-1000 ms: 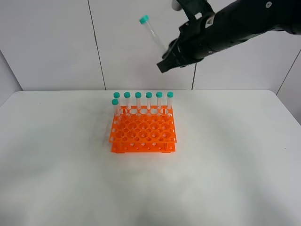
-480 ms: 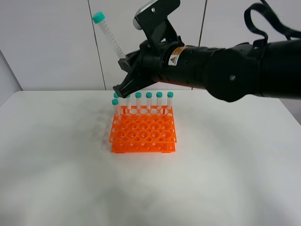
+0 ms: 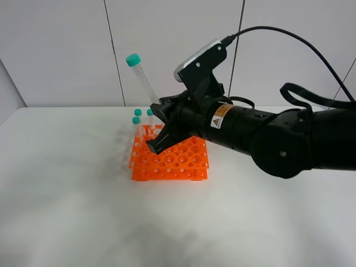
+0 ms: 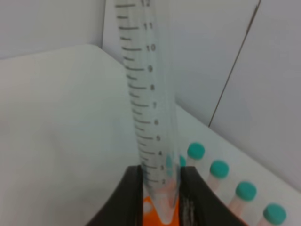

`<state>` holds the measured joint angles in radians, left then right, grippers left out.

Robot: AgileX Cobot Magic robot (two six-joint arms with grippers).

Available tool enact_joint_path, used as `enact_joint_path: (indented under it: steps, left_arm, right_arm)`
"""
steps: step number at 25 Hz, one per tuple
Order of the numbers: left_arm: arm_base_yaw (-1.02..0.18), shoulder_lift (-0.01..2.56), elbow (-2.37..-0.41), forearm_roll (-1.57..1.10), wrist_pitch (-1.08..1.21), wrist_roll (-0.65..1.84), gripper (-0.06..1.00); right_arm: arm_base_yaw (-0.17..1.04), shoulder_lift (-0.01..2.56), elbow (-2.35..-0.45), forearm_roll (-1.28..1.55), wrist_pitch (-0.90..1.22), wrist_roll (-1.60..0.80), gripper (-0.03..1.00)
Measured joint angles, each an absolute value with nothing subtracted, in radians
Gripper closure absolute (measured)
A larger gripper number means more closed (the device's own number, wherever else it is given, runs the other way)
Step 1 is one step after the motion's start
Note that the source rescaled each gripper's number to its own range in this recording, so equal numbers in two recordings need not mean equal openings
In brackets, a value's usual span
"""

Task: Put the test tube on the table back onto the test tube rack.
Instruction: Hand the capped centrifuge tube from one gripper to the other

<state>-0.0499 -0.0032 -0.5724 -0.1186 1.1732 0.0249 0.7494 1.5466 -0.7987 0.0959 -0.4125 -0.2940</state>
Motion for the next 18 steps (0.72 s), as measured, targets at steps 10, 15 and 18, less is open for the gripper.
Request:
enact_joint_path:
  steps: [10, 15, 18]
  left_arm:
    - [-0.05, -0.003, -0.572, -0.118, 1.173, 0.025, 0.05]
    - [-0.05, -0.003, -0.572, -0.118, 1.173, 0.025, 0.05]
    - [-0.05, -0.003, -0.572, -0.118, 1.172, 0.025, 0.05]
  right_arm:
    - [0.749, 1.489, -0.602, 0.159, -0.532, -0.282, 0.97]
    - [0.749, 1.489, -0.577, 0.198, -0.56, -0.282, 0.97]
    - [0.749, 1.489, -0.577, 0.2, -0.57, -0.282, 0.97]
